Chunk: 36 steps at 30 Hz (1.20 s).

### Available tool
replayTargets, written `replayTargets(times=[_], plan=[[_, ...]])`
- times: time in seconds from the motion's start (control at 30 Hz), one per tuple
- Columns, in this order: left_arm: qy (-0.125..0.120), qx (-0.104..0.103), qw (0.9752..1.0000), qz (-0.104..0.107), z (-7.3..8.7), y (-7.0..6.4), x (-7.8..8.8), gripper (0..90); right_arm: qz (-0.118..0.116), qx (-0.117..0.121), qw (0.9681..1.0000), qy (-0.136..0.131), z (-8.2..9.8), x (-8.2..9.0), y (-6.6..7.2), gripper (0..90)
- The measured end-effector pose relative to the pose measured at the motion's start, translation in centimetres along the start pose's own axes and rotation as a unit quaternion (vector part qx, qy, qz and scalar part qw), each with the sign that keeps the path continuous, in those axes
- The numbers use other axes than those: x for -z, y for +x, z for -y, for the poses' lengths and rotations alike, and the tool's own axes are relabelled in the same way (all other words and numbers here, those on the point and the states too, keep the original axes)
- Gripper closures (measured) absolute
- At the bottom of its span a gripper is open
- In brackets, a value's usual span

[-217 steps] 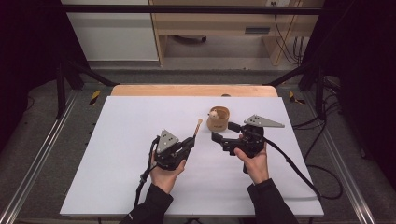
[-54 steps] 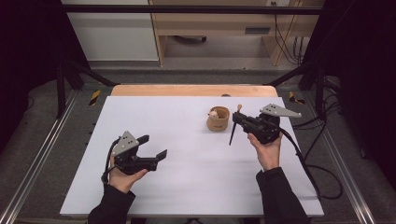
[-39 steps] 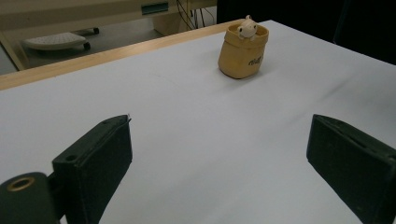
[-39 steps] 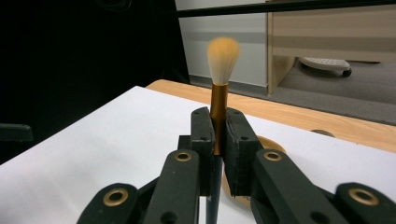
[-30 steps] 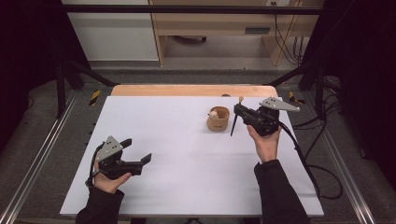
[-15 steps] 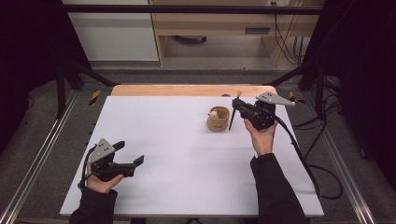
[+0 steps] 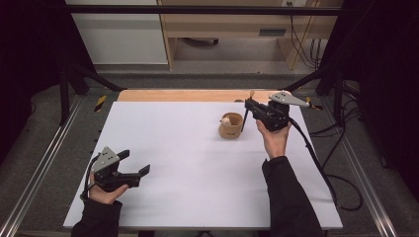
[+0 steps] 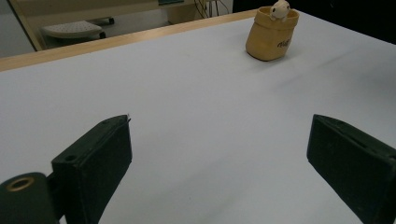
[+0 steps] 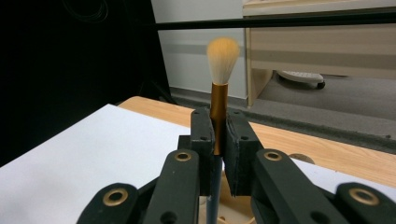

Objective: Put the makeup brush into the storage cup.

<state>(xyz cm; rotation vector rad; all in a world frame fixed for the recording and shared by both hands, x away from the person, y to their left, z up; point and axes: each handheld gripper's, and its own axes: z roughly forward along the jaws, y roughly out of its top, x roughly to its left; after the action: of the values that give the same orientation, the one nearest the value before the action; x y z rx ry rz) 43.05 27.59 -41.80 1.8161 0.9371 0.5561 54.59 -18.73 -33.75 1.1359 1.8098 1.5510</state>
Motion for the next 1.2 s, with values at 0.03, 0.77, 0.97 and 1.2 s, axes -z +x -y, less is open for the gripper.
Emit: replayTargets(times=[0.03, 0.77, 0.97, 1.2], plan=[[0.0, 0.0, 1.0, 0.0, 0.0, 0.0, 0.0, 6.4, 0.0, -0.002, 1.0, -0.002, 0.0, -0.1, 0.0, 83.3], [0.007, -0.007, 0.9999, 0.012, 0.0, -0.4, -0.4, 6.3, 0.019, -0.008, 0.9998, -0.008, -0.6, -2.9, -0.6, 83.3], [0.012, -0.011, 0.9998, 0.012, 0.1, -0.5, -0.6, 7.0, 0.02, -0.009, 0.9997, -0.008, -0.6, -3.9, -0.4, 83.3], [0.01, -0.012, 0.9998, 0.012, 0.0, -0.5, -0.6, 7.2, 0.03, -0.01, 0.9995, -0.007, -0.7, -4.9, -0.4, 83.3]])
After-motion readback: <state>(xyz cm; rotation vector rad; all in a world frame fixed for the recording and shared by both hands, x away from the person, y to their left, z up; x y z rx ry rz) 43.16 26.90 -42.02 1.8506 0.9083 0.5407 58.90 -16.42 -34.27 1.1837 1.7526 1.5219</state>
